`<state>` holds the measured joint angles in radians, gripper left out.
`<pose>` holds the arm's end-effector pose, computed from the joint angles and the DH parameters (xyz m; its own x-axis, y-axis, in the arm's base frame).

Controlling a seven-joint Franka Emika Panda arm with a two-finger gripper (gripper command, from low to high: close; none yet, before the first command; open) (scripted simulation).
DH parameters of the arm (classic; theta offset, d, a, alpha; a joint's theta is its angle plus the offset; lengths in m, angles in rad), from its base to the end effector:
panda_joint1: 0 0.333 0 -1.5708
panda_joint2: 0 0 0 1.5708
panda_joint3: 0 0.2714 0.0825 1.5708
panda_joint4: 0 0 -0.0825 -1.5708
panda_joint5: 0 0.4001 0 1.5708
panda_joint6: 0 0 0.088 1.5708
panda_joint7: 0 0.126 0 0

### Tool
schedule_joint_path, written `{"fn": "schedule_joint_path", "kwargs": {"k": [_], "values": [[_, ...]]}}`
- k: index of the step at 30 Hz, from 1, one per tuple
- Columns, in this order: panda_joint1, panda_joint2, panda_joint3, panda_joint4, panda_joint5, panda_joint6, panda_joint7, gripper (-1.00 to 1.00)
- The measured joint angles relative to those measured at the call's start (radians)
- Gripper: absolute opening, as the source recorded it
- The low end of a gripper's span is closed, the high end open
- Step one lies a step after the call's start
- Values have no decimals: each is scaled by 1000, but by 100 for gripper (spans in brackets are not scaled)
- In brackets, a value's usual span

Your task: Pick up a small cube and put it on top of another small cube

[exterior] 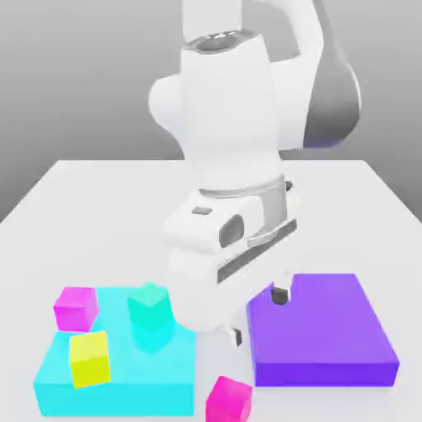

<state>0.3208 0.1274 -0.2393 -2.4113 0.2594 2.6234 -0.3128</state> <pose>0.5085 0.0346 0.1926 0.9791 0.1709 0.1105 0.1809 -0.9796 -0.0873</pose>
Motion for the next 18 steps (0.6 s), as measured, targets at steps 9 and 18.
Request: {"fn": "schedule_joint_path", "kwargs": {"k": [9, 18], "values": [[-48, 289, 55, 3, -32, 190, -161, 0], [-51, 293, 58, 3, -33, 191, -161, -100]]}}
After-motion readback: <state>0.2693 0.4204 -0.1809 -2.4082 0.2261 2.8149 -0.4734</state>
